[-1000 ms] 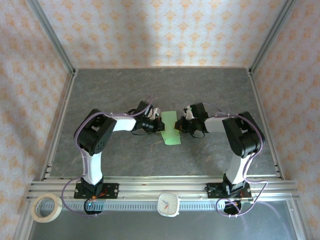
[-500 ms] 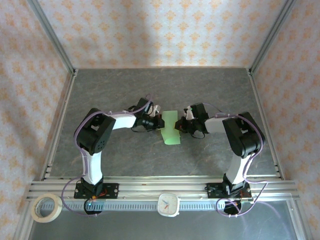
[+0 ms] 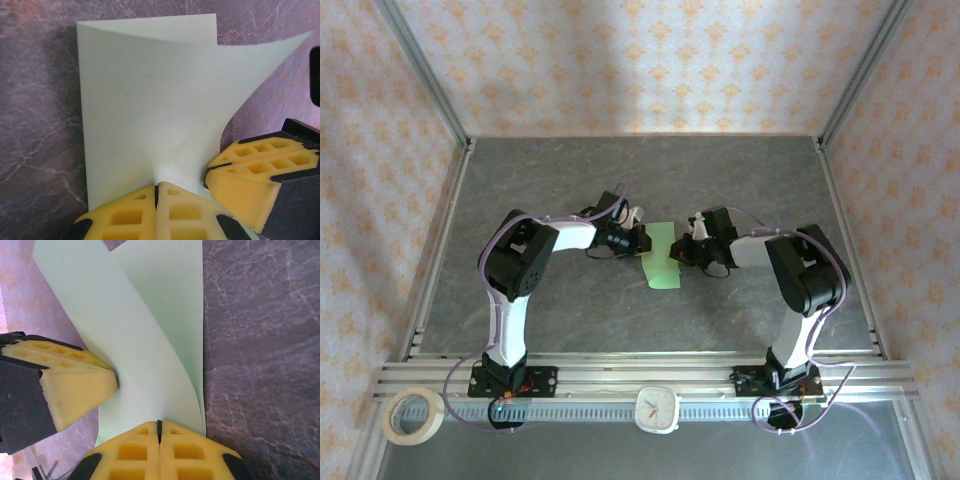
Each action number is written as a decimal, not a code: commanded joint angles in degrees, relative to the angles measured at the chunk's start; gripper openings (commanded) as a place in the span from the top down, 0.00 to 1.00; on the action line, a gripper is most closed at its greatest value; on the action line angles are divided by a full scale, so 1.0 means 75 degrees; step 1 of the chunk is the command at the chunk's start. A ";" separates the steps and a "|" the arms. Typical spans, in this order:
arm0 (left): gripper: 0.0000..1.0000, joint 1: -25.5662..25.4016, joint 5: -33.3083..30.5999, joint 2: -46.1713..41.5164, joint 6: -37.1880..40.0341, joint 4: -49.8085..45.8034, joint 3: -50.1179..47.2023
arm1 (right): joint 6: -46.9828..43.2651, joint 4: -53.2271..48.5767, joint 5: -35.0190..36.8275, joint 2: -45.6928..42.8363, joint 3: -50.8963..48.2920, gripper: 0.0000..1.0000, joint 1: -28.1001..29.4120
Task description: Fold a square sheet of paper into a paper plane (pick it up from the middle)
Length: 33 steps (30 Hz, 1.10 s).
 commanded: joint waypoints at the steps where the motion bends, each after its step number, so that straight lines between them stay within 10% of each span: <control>1: 1.00 0.0285 -0.0729 0.0219 0.0303 -0.0757 -0.0072 | -0.0090 -0.1388 0.1309 0.0529 -0.0529 1.00 -0.0104; 19: 1.00 0.0183 0.0633 0.0259 0.0770 -0.0875 0.0939 | -0.0077 -0.1389 0.1326 0.0560 -0.0535 1.00 -0.0108; 33: 1.00 0.0604 -0.0533 0.0864 0.0601 -0.0856 0.1088 | -0.0169 -0.1394 0.1309 0.0590 -0.0597 1.00 -0.0144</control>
